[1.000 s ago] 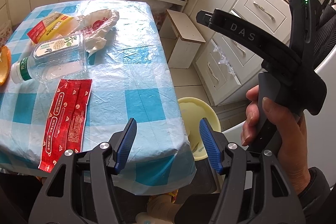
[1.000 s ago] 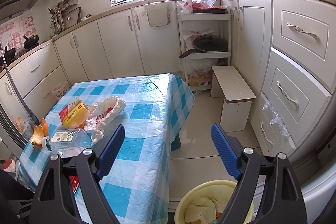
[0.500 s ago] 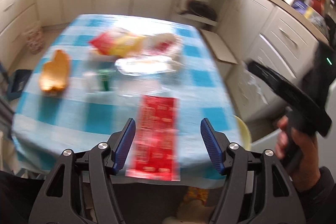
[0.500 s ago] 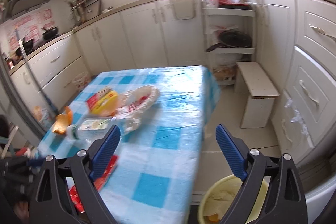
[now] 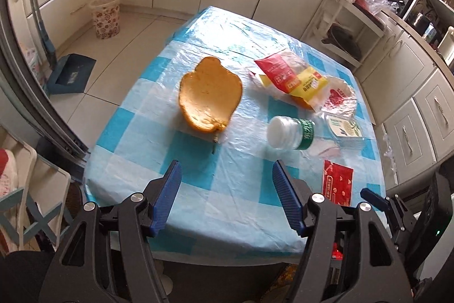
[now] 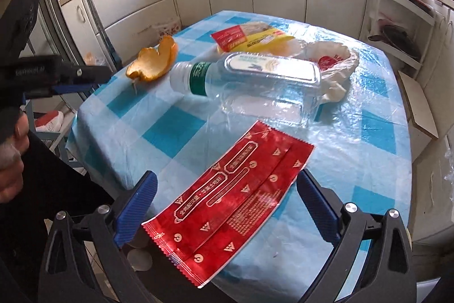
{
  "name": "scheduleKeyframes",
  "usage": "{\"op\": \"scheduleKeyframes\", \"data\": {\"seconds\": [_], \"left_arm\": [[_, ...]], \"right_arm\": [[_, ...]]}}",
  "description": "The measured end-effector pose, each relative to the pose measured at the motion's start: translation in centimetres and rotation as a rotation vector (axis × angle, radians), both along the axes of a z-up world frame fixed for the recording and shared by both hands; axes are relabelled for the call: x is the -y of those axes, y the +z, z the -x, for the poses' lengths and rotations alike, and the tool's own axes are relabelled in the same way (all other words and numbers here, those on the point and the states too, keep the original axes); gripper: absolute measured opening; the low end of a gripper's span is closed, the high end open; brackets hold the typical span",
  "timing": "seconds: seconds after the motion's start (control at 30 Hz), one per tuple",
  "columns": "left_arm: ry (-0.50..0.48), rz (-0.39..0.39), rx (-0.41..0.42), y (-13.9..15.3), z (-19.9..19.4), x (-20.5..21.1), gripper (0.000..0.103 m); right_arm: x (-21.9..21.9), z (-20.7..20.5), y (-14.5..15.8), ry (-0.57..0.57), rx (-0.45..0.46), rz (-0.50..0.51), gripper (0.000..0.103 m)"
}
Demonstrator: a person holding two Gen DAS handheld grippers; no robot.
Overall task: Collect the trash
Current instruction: 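Grasp the clear water bottle with the left tool while the right tool grasps the red wrapper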
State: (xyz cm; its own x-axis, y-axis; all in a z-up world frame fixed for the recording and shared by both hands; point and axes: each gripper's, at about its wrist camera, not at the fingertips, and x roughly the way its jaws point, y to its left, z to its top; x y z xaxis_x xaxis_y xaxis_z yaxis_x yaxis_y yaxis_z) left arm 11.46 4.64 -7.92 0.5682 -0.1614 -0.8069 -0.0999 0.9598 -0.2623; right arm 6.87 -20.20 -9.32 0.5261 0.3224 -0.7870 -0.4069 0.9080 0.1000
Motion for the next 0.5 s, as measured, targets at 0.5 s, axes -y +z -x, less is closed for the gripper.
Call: {"op": "scheduleKeyframes", "data": {"seconds": [0.5], "left_arm": [[-0.436,-0.229,0.063,0.5,-3.9,8.6,0.077]], "right_arm": [[-1.1,0.5,-2.1,0.053,0.027,0.065,0.096]]}}
